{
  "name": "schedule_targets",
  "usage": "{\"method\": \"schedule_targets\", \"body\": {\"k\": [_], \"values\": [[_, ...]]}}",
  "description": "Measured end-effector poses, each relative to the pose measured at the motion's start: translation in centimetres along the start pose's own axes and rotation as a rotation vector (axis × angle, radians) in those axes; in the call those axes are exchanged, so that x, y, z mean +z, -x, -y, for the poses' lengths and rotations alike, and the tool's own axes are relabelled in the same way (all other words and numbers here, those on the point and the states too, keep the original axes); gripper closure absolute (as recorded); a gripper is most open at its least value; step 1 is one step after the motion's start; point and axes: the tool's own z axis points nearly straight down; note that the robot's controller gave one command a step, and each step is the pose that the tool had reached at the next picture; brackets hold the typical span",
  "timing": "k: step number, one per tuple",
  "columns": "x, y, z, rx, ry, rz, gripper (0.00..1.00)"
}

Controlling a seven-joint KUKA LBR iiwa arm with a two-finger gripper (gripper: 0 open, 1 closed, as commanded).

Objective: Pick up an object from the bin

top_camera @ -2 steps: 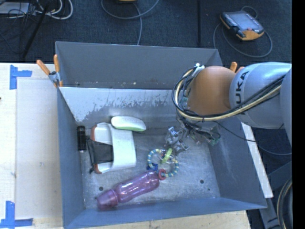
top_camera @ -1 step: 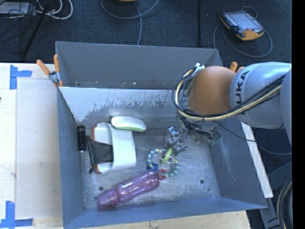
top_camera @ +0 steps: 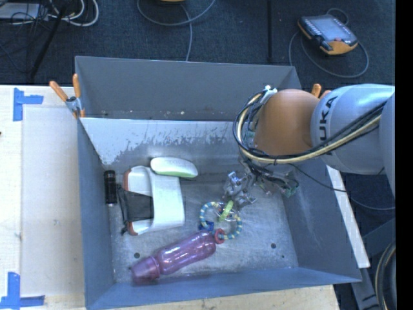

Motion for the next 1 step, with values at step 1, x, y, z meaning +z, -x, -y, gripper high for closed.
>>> {"method": "schedule_targets", "body": {"k": [1], "values": [[-0.12,-0.02,-0.01,0.0,0.001,-0.001,1.0]]}}
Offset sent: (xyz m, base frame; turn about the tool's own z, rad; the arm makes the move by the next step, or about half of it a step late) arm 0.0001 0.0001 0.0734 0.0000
